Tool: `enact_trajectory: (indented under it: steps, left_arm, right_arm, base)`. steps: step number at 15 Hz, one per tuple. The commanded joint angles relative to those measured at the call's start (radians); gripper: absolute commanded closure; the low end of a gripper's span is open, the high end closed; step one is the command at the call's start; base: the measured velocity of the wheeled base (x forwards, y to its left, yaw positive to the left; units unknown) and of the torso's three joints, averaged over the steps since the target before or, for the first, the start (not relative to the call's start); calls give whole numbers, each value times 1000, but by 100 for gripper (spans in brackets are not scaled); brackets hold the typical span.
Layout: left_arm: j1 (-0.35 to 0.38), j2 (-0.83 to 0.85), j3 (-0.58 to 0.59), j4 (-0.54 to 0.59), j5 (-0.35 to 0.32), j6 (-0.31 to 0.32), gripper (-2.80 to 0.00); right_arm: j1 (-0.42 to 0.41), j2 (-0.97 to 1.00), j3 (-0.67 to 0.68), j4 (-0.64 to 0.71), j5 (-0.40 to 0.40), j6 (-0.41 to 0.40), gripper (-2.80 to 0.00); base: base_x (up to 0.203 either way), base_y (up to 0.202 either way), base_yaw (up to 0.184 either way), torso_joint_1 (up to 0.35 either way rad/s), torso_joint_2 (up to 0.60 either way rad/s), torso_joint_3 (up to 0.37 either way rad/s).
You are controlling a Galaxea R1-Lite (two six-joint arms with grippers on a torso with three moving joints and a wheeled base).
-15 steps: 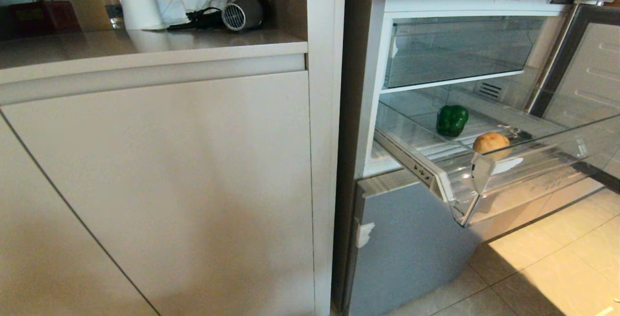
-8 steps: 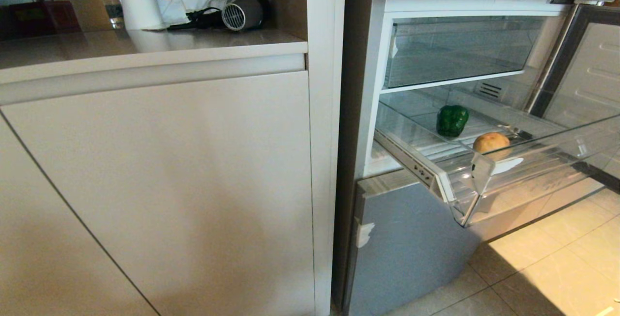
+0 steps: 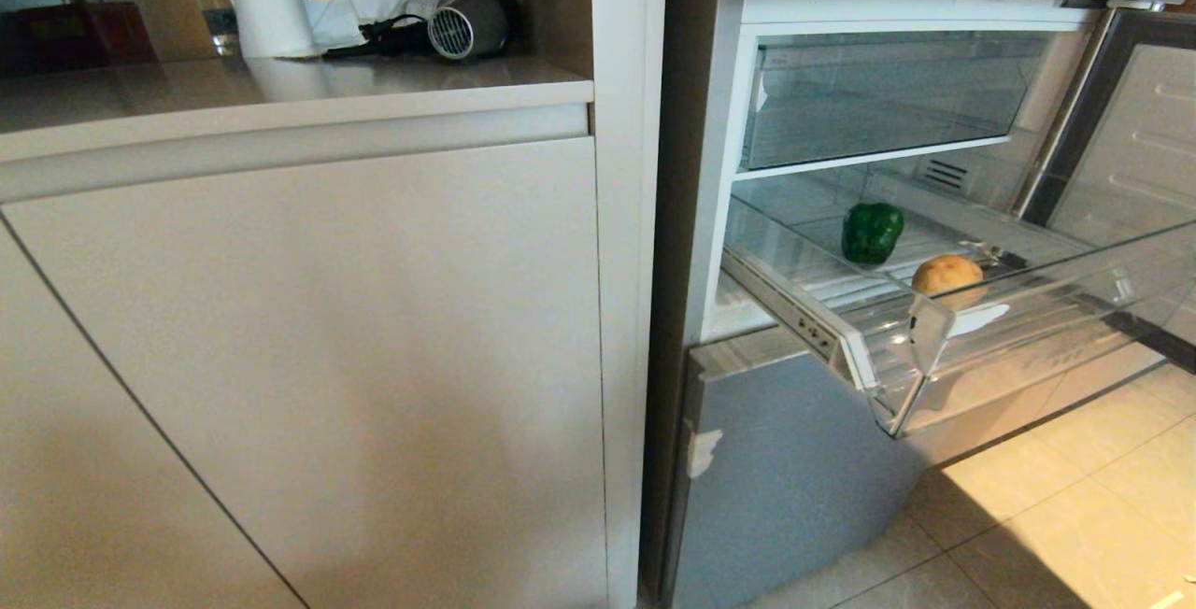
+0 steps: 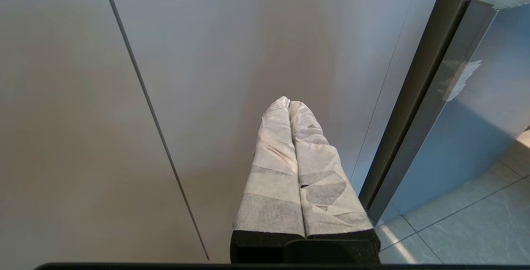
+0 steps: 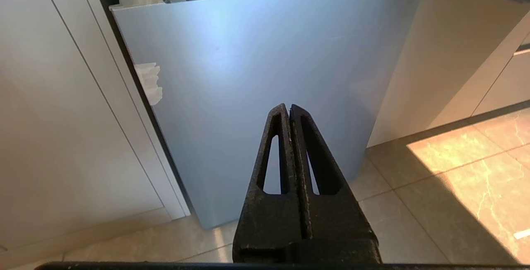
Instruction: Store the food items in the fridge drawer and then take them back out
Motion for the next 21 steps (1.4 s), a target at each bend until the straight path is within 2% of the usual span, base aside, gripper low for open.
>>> enact_trajectory:
  steps: [1, 6, 9, 21]
  left_arm:
    - [0, 0, 11, -1, 0, 0, 0]
    - [0, 0, 11, -1, 0, 0, 0]
    - [0, 0, 11, -1, 0, 0, 0]
    - [0, 0, 11, -1, 0, 0, 0]
  right_arm:
    - [0, -2, 3, 3, 0, 0, 0]
    - [0, -2, 1, 4, -2, -9, 0]
    - [0, -2, 3, 4, 6, -46, 0]
    - [0, -2, 3, 4, 8, -43, 0]
  base:
    - [0, 0, 0, 0, 0, 0]
    - [0, 0, 0, 87, -217, -138]
    - [0, 0, 0, 195, -498, -305]
    - [0, 0, 0, 237, -541, -312]
